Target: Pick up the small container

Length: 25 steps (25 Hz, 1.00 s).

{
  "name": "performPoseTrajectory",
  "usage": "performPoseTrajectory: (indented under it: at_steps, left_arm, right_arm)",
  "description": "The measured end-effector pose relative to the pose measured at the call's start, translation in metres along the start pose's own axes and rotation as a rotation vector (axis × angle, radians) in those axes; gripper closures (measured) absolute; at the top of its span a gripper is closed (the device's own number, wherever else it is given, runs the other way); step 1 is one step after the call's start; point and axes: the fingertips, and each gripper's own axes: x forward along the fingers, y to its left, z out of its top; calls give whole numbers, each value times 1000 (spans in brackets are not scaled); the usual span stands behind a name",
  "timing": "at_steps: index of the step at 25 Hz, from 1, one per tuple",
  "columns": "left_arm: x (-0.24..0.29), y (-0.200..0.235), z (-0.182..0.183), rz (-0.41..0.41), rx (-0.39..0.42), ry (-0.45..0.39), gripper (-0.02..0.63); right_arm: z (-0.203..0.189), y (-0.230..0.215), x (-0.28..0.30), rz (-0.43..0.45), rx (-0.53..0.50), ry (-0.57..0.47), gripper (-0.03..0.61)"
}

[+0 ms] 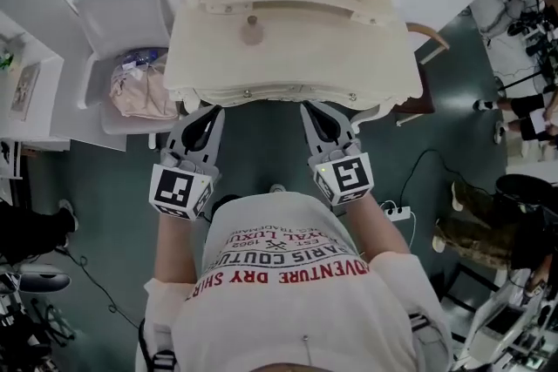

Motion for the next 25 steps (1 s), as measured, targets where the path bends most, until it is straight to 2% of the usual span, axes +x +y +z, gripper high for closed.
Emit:
performPoseTrajectory:
  at_steps: [3, 6, 11, 17, 21, 25]
  left_arm:
    - [32, -1, -6, 33, -19, 24, 607]
    - [59, 4, -16, 55, -6, 65, 607]
    - [101, 28, -27, 85, -6, 71, 607]
    - [168, 70, -53, 50, -75, 91, 607]
    - [210, 107, -62, 58, -67, 54, 607]
    - [247, 121, -81, 8, -90, 76, 607]
  right_arm:
    - [-5, -33, 14, 23, 14, 2, 580]
    - [-13, -59, 29, 29, 41, 6, 580]
    - [-26, -91, 67, 44, 78, 25, 580]
    - [-30, -118, 131, 61, 78, 30, 580]
    - [-30, -133, 181, 95, 50, 31, 580]
    - [-38, -156, 217, 95, 91, 54, 580]
